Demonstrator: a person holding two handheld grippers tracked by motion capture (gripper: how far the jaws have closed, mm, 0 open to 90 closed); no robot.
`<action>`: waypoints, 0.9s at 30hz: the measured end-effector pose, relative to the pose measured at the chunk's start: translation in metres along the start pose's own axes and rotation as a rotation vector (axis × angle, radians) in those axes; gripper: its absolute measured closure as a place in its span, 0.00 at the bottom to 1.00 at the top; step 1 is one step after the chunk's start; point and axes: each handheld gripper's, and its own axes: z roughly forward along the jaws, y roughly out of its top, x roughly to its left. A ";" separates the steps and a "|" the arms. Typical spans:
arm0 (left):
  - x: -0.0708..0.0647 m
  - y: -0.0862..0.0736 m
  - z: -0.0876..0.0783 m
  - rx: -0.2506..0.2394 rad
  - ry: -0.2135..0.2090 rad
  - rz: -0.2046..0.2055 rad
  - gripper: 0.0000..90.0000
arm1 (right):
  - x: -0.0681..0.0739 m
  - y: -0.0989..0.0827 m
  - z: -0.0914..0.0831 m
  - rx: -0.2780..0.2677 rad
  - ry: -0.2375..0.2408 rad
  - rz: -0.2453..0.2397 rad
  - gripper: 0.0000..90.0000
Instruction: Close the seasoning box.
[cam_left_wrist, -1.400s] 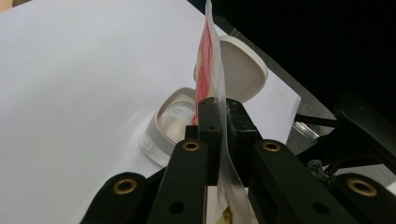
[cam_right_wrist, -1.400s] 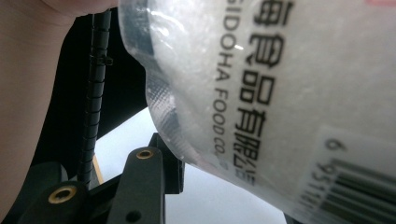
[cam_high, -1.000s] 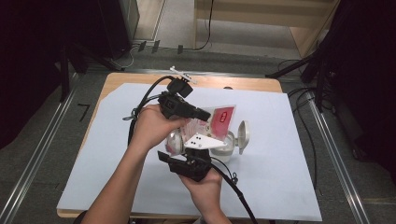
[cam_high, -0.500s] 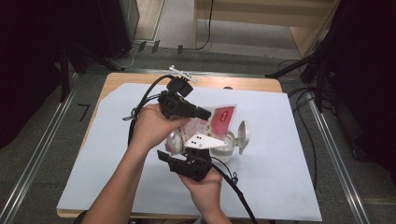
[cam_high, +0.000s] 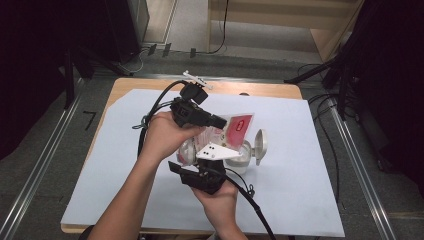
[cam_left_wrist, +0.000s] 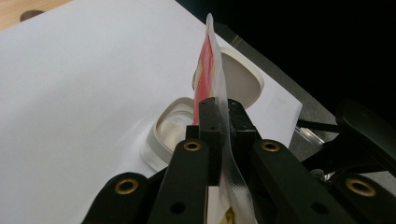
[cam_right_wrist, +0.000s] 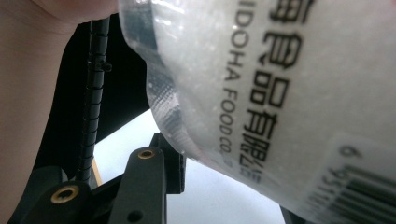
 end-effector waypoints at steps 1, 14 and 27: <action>0.000 0.000 0.000 -0.002 -0.004 0.001 0.98 | 0.000 0.000 0.000 -0.001 0.001 0.000 0.70; 0.004 0.000 0.001 -0.010 -0.003 -0.005 0.98 | -0.001 0.000 -0.001 0.001 0.002 -0.006 0.70; 0.003 0.000 0.001 -0.017 0.001 -0.016 0.98 | -0.002 0.001 -0.001 0.011 0.005 -0.021 0.70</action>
